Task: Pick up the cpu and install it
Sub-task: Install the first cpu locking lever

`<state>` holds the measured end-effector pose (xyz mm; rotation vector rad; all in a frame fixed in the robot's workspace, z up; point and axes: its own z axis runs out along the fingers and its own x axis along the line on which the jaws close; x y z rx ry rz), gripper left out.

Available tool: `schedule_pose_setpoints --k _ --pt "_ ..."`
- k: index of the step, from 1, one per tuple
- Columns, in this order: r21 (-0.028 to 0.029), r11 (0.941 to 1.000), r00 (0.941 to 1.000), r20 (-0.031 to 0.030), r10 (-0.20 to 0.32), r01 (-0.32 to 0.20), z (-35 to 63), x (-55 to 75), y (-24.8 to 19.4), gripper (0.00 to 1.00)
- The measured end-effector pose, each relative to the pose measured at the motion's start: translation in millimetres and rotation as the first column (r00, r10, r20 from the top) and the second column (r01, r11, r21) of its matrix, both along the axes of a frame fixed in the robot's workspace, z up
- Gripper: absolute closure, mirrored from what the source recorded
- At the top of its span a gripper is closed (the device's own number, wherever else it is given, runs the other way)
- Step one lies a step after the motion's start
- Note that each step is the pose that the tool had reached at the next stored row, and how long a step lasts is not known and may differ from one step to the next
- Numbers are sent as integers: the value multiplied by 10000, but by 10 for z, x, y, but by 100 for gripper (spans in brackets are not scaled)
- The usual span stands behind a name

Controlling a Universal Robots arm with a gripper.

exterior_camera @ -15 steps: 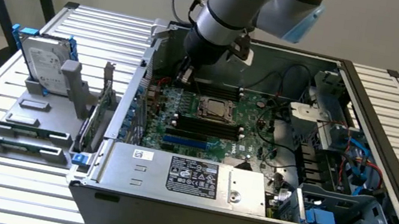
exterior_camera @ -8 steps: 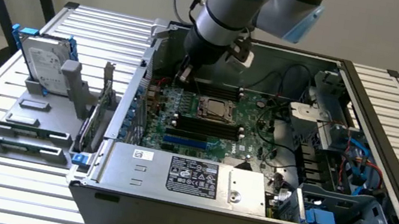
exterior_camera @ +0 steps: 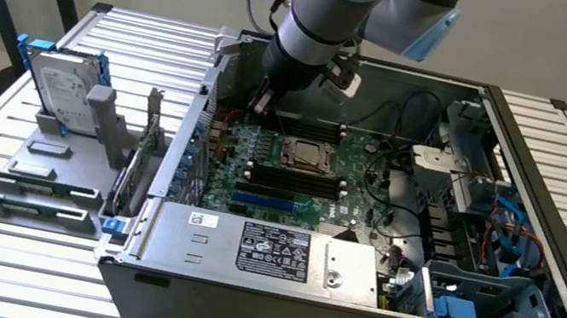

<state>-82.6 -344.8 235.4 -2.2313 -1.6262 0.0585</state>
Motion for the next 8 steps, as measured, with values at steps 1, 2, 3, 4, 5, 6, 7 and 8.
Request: schedule_pose_setpoints --k 1,2,3,4,5,6,7,8 --pt "39 10000 10000 8 -75 75 1 0 0 89" --pt "77 9999 9999 15 -152 151 2 0 0 89" --pt "113 9997 9997 21 -227 227 3 0 0 89" --pt "151 9994 9995 28 -304 303 4 0 0 89" --pt "189 9991 9993 34 -379 378 5 0 0 89" --pt "227 9987 9990 40 -454 453 6 0 0 89" --pt "266 9982 9986 45 -533 531 7 0 0 89" --pt "303 9977 9981 49 -612 610 9 0 0 89"
